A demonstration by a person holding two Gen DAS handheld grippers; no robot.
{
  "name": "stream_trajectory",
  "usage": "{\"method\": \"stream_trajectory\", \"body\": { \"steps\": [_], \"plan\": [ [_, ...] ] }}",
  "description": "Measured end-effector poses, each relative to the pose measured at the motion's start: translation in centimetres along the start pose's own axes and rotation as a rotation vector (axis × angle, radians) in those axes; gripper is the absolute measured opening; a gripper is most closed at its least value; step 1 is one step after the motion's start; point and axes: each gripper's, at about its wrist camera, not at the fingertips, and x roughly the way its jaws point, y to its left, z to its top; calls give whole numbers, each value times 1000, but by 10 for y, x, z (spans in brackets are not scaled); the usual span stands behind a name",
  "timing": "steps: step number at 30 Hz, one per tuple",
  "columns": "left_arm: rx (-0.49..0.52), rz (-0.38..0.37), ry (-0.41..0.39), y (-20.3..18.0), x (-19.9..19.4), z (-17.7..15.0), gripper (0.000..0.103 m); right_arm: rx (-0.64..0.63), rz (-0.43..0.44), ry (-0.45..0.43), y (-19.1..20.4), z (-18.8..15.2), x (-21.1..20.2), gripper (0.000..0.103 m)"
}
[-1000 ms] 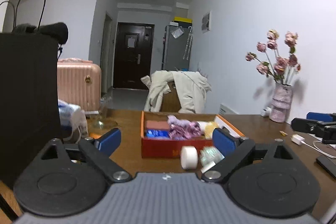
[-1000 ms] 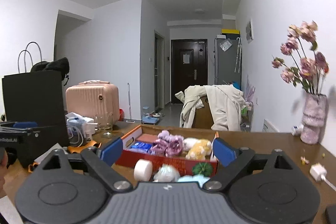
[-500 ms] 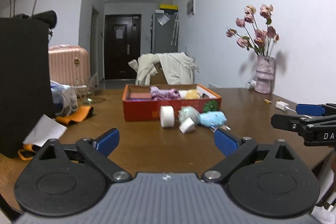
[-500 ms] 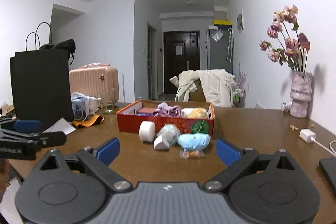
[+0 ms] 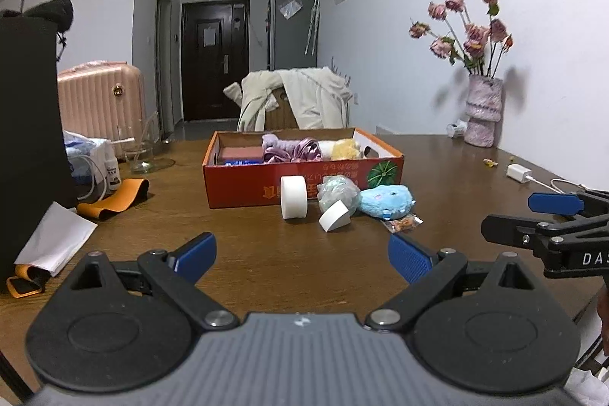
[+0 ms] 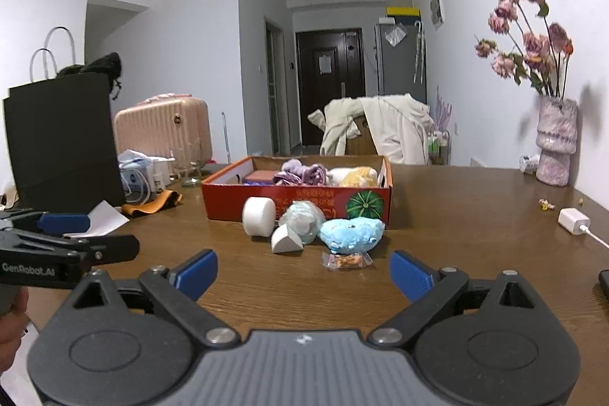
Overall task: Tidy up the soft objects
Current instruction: 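Reach both grippers toward the small clear snack packet on the table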
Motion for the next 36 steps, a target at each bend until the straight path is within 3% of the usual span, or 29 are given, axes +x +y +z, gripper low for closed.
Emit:
{"method": "stream_trajectory", "body": {
  "steps": [8, 15, 20, 23, 27, 36],
  "plan": [
    [-37, -25, 91, 1, 62, 10, 98, 52, 1, 89, -30, 8, 58, 85],
    [-53, -78, 143, -9, 113, 16, 76, 66, 16, 158, -50, 15, 115, 70],
    [-72, -99, 187, -14, 148, 19, 72, 65, 15, 194, -59, 18, 151, 60],
    [-79, -122, 221, -17, 165, 17, 63, 66, 18, 216, -62, 16, 167, 56],
    [-112, -191, 274, -19, 182, 14, 52, 82, 23, 248, -69, 12, 185, 45],
    [-130, -294, 302, -35, 203, 13, 44, 156, 101, 292, -78, 6, 197, 25]
  ]
}}
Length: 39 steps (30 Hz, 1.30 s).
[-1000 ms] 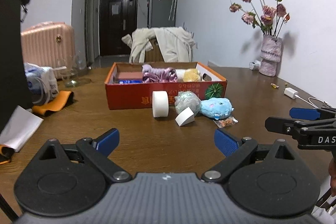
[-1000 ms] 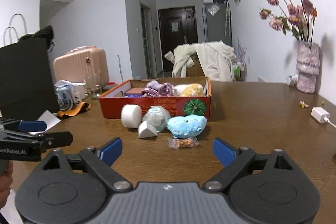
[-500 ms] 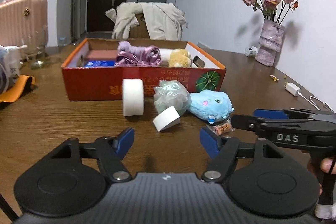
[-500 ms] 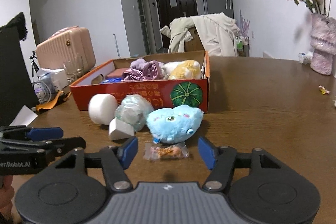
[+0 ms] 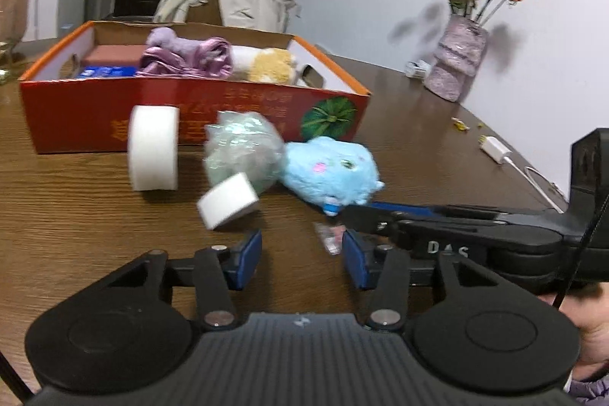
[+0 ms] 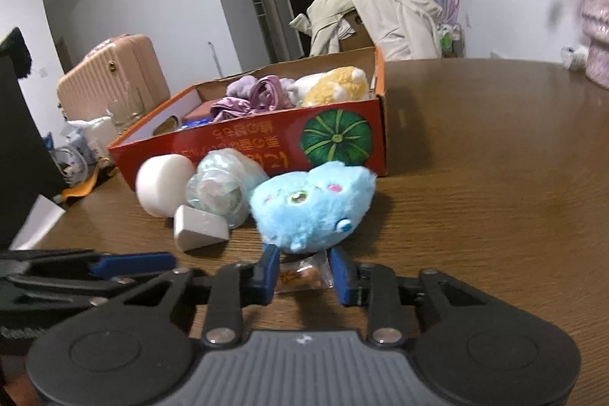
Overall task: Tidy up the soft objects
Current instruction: 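Reach both grippers toward the small clear snack packet on the table, then close both grippers on the clear snack packet and lift it, then carry the snack packet with both grippers over the box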
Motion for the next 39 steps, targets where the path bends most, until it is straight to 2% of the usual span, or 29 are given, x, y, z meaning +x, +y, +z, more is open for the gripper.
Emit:
{"method": "stream_trajectory", "body": {
  "steps": [1, 3, 6, 10, 15, 20, 22, 25, 29, 30, 32, 33, 35, 39],
  "plan": [
    [2, -13, 6, -1, 2, -1, 36, -1, 6, -1, 2, -1, -2, 22],
    [4, -33, 15, -4, 3, -2, 29, -4, 23, 0, 6, -4, -5, 18],
    [12, -53, 17, -7, 0, -6, 21, 13, 45, 2, 8, -9, -12, 14],
    [5, -70, 35, -10, -6, -15, 21, 86, 101, 12, 3, -20, -23, 12],
    [16, -80, 34, -18, -19, -29, 19, 131, 114, 9, 4, -34, -41, 11],
    [31, -73, 31, -24, -35, -42, 8, 132, 122, -7, 9, -41, -58, 10],
    [27, -92, 31, -25, -42, -45, 7, 131, 145, -11, 13, -43, -62, 9],
    [72, -75, 13, -32, -53, -51, 7, 99, 146, -5, 25, -47, -65, 9],
    [118, -64, -19, -34, -68, -57, 10, 109, 182, -5, 32, -48, -67, 9],
    [120, -59, -21, -34, -70, -58, 14, 111, 190, -4, 32, -49, -67, 9],
    [117, -23, -23, -31, -71, -60, 30, 112, 200, -1, 34, -48, -67, 9],
    [119, -5, -27, -30, -72, -61, 41, 112, 201, -2, 35, -49, -68, 9],
    [121, 25, -34, -27, -73, -61, 45, 116, 210, -3, 36, -48, -68, 9],
    [101, 10, -38, -17, -73, -57, 51, 130, 224, -4, 36, -48, -67, 9]
  ]
}}
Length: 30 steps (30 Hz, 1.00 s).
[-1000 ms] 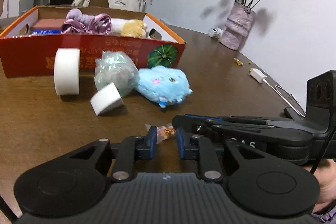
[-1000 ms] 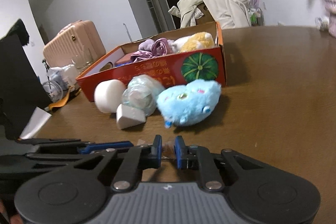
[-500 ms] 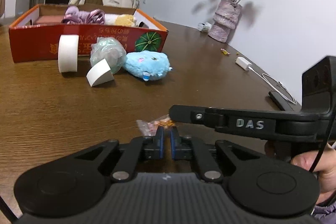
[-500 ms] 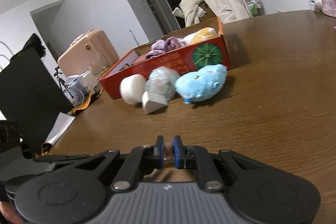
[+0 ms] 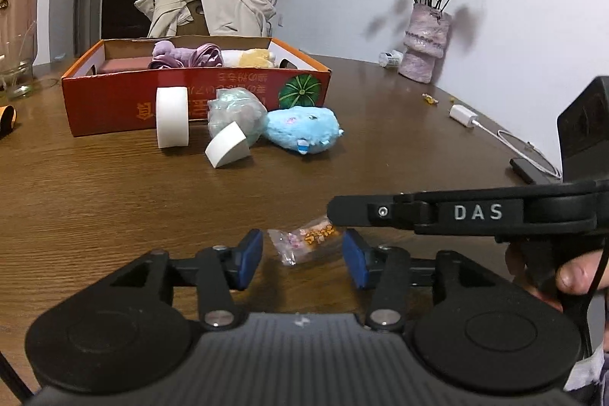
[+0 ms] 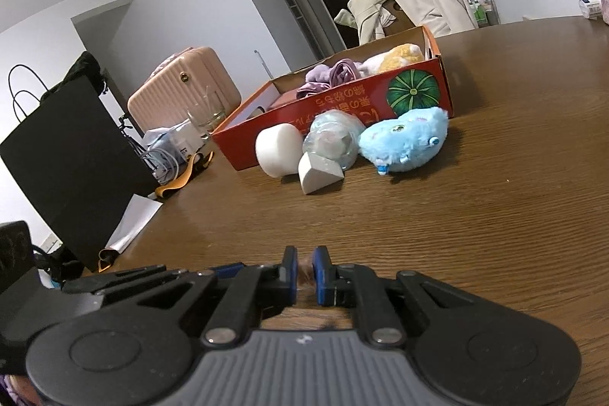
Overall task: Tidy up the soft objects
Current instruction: 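Carry the snack packet with both grippers over the box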
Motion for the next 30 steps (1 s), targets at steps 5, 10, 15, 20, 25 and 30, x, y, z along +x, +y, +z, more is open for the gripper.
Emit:
{"method": "stream_trajectory", "body": {
  "steps": [5, 10, 15, 20, 25, 30],
  "plan": [
    [-2, -41, -5, 4, 4, 0, 62, -4, 24, 12, 4, 4, 4, 9],
    [-8, -39, 7, 11, 12, 0, 34, -16, 26, 44, 6, 7, 12, 9],
    [19, -19, -9, 16, 12, -1, 23, -18, 30, 57, 5, 13, 23, 13],
    [-3, 10, -3, 33, 16, 1, 20, -113, -39, 31, 17, 22, 36, 22],
    [-33, 47, -31, 54, 6, 7, 19, -244, -163, -24, 33, 40, 55, 46],
    [-71, 110, -61, 79, -6, 14, 19, -328, -209, -17, 46, 53, 88, 45]
  ]
}}
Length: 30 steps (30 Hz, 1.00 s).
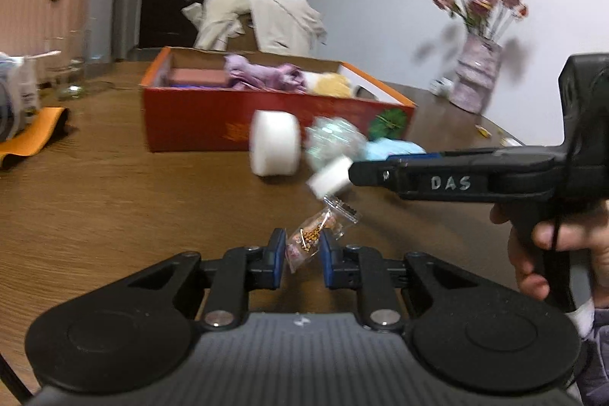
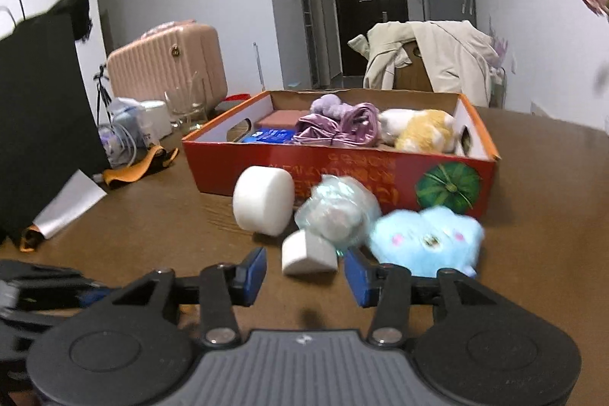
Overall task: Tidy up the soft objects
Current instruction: 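Carry the snack packet with both grippers over the box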
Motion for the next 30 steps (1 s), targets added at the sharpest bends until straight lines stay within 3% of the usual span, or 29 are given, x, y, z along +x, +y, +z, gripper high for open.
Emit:
{"method": "stream_trajectory", "body": {
  "steps": [3, 6, 7, 14, 20, 25, 30],
  "plan": [
    [-19, 30, -11, 11, -2, 5, 19, -16, -15, 16, 7, 3, 15, 41],
    [-27, 50, -16, 18, -3, 9, 19, -34, -43, 36, 11, 1, 25, 21],
    [-28, 55, -18, 19, -3, 10, 19, -30, -46, 32, 10, 0, 24, 19],
    [-11, 42, -51, 8, -18, 13, 19, -21, -17, -20, 13, -5, -21, 18],
    [7, -19, -89, -20, -40, 13, 19, -3, -1, -62, 17, -19, -76, 18],
    [11, -46, -92, -37, -46, 14, 19, 6, 1, -88, 15, -23, -98, 18],
    [54, -58, -161, -35, -41, 53, 19, -22, 16, -157, 7, 5, -103, 18]
  ]
}}
